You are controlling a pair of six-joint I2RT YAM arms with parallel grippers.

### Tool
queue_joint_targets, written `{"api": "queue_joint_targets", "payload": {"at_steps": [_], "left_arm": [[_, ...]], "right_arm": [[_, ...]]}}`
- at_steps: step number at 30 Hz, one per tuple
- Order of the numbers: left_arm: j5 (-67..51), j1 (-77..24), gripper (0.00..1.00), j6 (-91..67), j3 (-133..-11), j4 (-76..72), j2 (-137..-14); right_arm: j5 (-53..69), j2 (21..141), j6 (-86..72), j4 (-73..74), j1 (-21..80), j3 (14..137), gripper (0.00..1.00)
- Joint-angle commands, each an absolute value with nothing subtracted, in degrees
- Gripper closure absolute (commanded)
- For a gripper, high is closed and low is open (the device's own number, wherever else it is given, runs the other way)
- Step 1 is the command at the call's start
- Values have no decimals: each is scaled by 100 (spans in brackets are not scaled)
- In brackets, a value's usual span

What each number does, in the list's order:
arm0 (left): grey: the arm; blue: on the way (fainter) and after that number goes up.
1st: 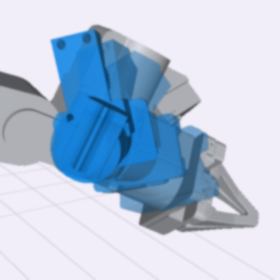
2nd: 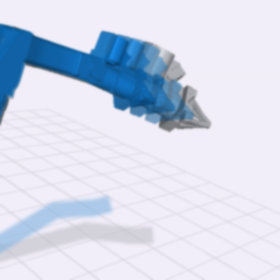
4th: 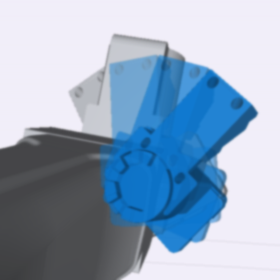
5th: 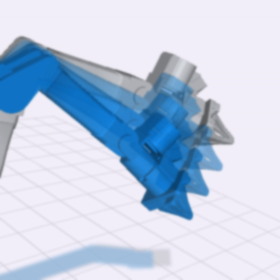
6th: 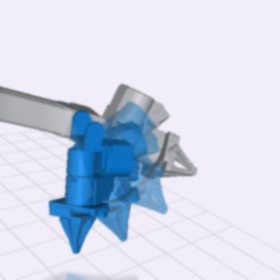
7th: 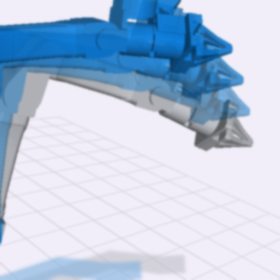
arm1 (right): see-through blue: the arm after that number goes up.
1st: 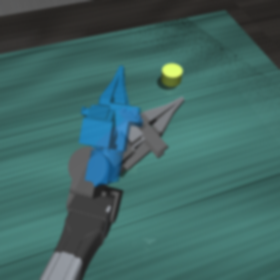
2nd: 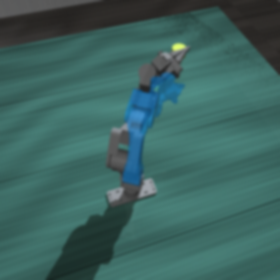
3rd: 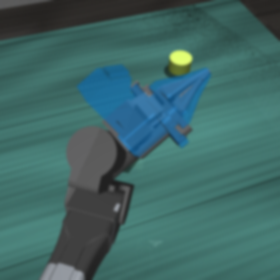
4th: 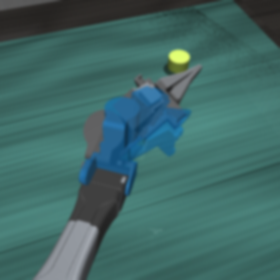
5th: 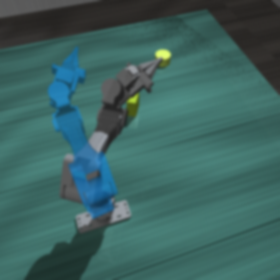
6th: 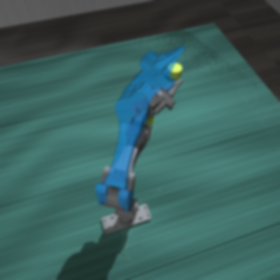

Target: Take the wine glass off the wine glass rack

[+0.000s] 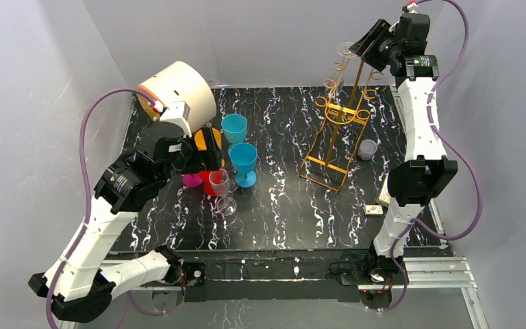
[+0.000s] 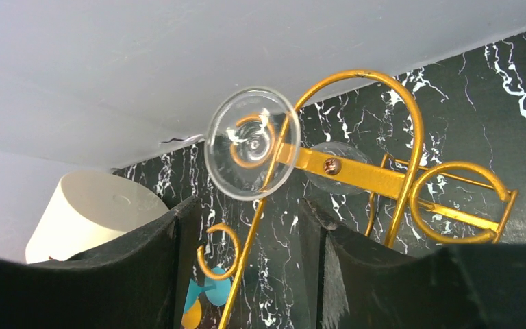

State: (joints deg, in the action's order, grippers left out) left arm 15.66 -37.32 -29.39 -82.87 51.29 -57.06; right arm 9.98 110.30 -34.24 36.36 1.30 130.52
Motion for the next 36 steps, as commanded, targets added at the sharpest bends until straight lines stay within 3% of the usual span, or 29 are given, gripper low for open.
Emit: {"api": "queue_joint_targets", "payload": {"at_steps": [1,21,32,36], "left_arm": [[1712,-3762,2,-3015,-8261,5208,-5630],[1761,-3759,2,-2935,-8252,5256,-5704],[1767,-3761,2,-2918,-8260,5274,-5735],[1749,-3760,2,-2918,-8257,5286,-5748]], "right_arm": [[963,11115,-3276,3419,142,13355,39],[730,11557,-3401,2975,142,13517,41],[1046,11703,-3565,2925,149,13473,48],[1184,11692,-3683,2870,149,13358,56]]}}
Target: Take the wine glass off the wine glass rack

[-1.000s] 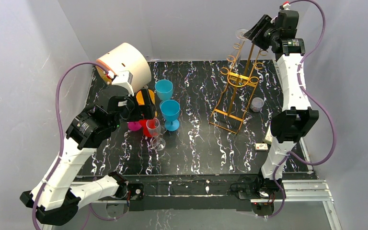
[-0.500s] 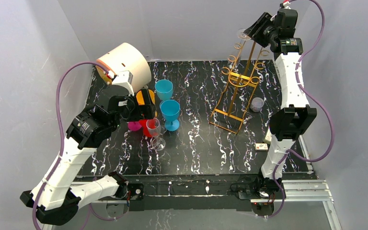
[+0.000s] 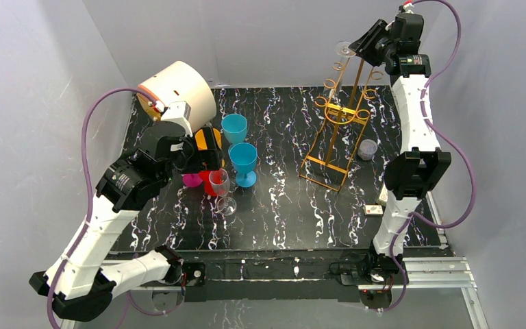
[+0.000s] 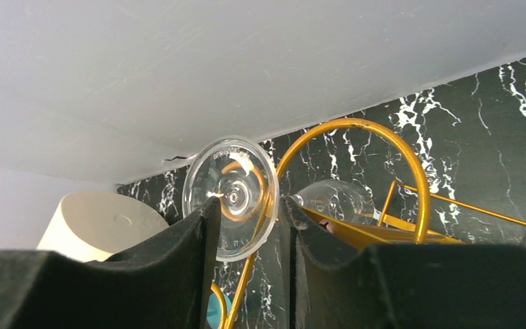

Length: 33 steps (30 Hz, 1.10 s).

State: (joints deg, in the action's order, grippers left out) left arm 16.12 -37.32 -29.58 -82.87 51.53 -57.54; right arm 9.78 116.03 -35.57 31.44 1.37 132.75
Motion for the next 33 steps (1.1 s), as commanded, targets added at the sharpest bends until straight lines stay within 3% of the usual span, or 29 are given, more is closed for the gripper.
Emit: {"api": "queue_joint_targets", "payload": {"at_steps": [1,12,25,33], "left_arm": [[1747,-3757,2,-2918,-8253,5290,-5756],[1758,-3760,2,-2936,-8275,5324,-5747],[1758,-3762,2,-2918,-8256,5305,-5791],[1808,-3761,2,-2914,-8280,5352,-5789]], "right_arm": [[1206,11683,-3709,2838,149,13319,56],[1287,11763,-3932,2793,145,13166,51],[1187,11569,-4320,2474,149,12648,57],[1043,11514,-4518,2400,149,12492,66]]}}
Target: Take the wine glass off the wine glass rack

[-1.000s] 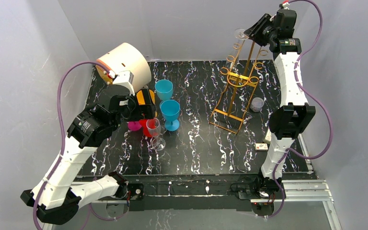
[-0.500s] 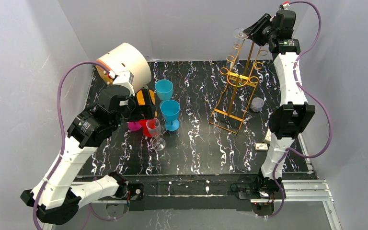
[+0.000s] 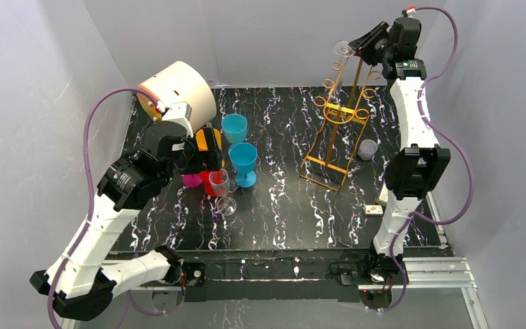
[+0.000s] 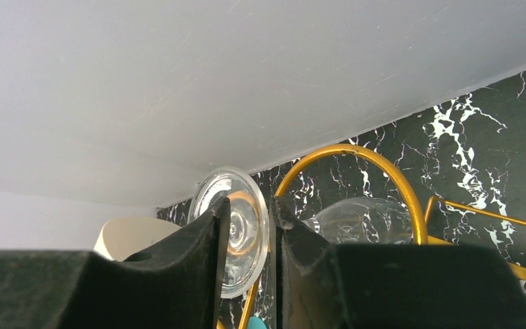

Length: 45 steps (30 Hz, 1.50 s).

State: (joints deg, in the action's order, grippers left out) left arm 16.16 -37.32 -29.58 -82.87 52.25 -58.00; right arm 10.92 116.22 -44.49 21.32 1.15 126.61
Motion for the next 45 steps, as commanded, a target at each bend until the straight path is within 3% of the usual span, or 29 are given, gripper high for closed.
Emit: {"api": "queue_joint_targets", "payload": {"at_steps": [1,8,20,36,45], "left_arm": [[1810,-3759,2,-2910,-8295,5350,-5784],[1807,-3761,2,-2916,-8278,5348,-5818],[1767,-3756,2,-2918,-8253,5316,-5854],[1707,-3760,2,-2953,-8299,5271,-5818],[1705,-3760,2,-2953,-8293,5307,-5792]], "right_arm": [[1037,11514,-4518,2395,149,12487,67],[1317,11465,-4377,2336,141,12392,70],[1363,11347,-4322,2380,69,12362,98],[2204,10953,-6196,1222,-244,12111,99],[2191,11389,-6260,1170,-10,12605,99]]}}
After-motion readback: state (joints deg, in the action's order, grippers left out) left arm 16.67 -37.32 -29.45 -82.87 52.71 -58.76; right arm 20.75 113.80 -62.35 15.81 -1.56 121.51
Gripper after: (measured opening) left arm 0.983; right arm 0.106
